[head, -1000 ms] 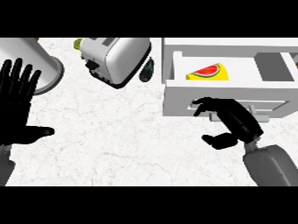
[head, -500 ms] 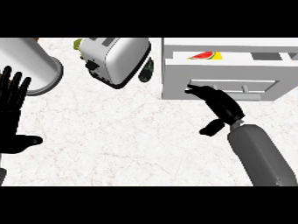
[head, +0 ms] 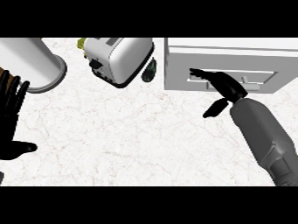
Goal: Pick up the cup, place it into the drawer and close the drawer
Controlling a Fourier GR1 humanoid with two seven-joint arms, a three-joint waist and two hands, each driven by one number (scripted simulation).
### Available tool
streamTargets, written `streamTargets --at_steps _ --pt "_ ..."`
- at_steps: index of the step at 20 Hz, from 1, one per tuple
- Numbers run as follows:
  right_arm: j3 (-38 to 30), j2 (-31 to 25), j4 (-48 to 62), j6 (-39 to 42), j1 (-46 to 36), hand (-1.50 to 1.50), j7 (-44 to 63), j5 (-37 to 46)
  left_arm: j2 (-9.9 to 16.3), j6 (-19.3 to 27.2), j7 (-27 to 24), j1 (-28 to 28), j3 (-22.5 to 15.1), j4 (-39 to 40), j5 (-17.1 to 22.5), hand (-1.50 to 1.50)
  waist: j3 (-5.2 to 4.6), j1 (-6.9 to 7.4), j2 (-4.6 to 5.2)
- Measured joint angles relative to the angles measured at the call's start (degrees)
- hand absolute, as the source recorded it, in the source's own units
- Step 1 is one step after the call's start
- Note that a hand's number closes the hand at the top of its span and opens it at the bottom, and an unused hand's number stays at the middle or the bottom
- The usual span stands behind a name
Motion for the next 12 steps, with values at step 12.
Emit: streamTargets --at_steps 12 --pt "-3.3 -3.7 12.81 5.36 -7.96 -1.5 -8.06 -0.95 -1.12 -0.81 0.59 -2.81 -0.4 1.55 -1.83 -1.5 0.14 1.68 0.43"
